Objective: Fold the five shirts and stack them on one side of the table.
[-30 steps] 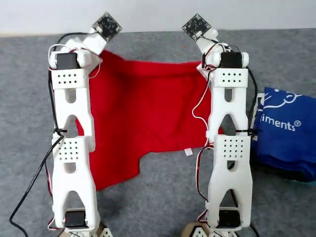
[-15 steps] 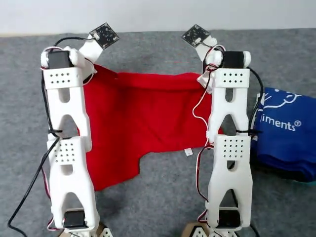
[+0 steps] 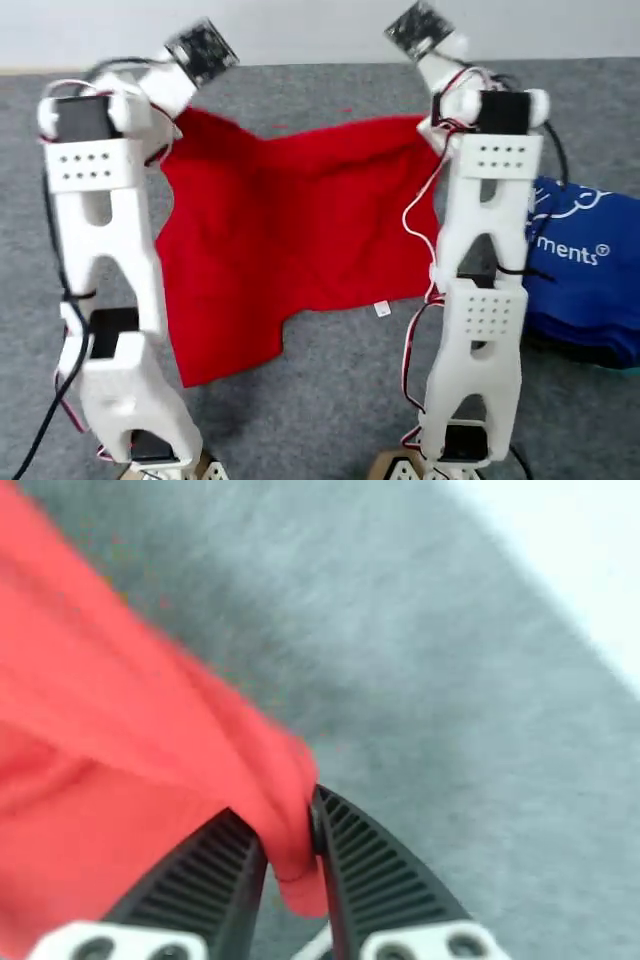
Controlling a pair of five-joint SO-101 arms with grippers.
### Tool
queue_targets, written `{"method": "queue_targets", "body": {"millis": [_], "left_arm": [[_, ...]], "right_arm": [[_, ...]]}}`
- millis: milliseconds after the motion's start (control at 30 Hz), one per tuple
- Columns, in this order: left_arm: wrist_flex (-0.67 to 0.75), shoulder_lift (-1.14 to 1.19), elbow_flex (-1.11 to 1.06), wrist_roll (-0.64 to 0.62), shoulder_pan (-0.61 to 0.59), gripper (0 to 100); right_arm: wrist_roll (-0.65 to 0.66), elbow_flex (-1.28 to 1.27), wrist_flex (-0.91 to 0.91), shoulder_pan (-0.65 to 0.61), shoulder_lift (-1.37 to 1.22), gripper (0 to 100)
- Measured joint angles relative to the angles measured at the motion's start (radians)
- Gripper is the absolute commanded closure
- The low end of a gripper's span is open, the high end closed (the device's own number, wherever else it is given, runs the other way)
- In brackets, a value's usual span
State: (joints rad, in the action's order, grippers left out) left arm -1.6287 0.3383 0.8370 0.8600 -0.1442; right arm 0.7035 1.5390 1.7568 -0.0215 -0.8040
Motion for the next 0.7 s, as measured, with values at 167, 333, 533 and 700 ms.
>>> {"method": "queue_targets", "body": {"millis": [167, 333, 533, 700], "left_arm": [[0.061, -0.112, 0.127, -0.038, 0.000, 99], [0.069, -0.183, 0.295, -0.041, 0.002, 99], [0.130, -0.235, 0.477, -0.017, 0.003, 99], [0.198, -0.236, 0.540, 0.051, 0.005, 99]], "right_arm": [[-0.002, 0.003, 0.000, 0.005, 0.141, 98.6], [0.000, -0.095, 0.000, 0.031, 0.284, 98.6], [0.000, -0.315, 0.000, 0.069, 0.528, 98.6], [0.041, -0.586, 0.000, 0.069, 0.730, 98.6]]}}
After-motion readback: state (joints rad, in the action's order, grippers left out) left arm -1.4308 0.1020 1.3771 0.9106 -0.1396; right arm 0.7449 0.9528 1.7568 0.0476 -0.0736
